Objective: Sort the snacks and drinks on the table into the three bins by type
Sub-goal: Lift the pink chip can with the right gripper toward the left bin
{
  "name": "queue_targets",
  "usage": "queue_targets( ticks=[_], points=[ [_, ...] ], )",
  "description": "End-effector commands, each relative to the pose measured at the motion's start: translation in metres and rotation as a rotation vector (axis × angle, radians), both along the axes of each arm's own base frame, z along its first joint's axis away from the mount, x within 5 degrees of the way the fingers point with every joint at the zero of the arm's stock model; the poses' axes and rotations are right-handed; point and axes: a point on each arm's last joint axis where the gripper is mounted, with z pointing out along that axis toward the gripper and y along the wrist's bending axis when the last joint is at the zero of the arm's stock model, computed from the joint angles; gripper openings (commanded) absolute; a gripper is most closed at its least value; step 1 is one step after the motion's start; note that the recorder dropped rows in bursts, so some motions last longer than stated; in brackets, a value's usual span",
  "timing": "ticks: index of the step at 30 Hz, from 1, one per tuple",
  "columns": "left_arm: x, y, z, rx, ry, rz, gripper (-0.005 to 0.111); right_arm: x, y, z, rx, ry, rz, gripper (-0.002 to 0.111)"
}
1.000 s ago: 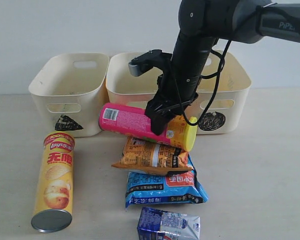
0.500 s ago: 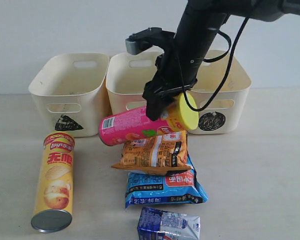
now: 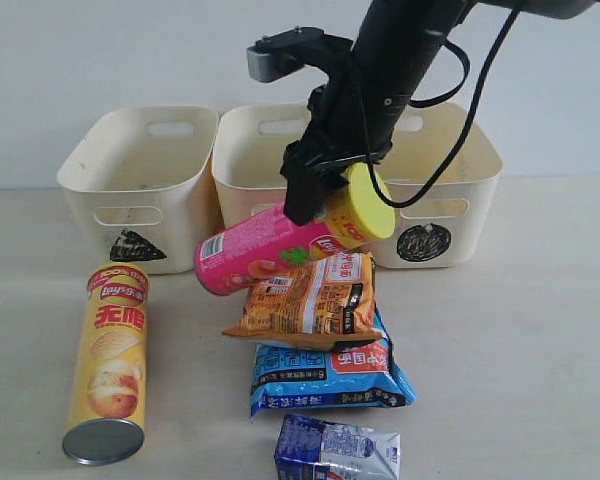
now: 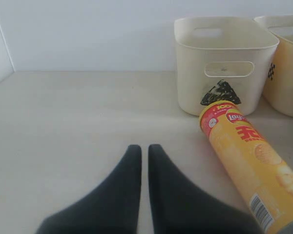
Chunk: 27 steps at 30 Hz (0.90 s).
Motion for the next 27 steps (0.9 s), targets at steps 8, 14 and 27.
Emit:
queue_targets(
  ticks=[8, 14, 27],
  points=[
    [0.0, 0.0, -0.001, 0.013, -0.003, 0.0, 0.004, -0.002, 0.004, 0.055, 0.126, -0.132, 0.002, 0.0],
    [0.0, 0.0, -0.001, 0.013, -0.003, 0.0, 0.004, -0.007, 0.01, 0.088, 0.271, -0.168, 0.019, 0.0],
    [0.0, 0.0, -0.001, 0.013, -0.003, 0.0, 0.004, 0.005, 0.057, 0.128, 0.643, -0.532, -0.188, 0.0]
  ],
)
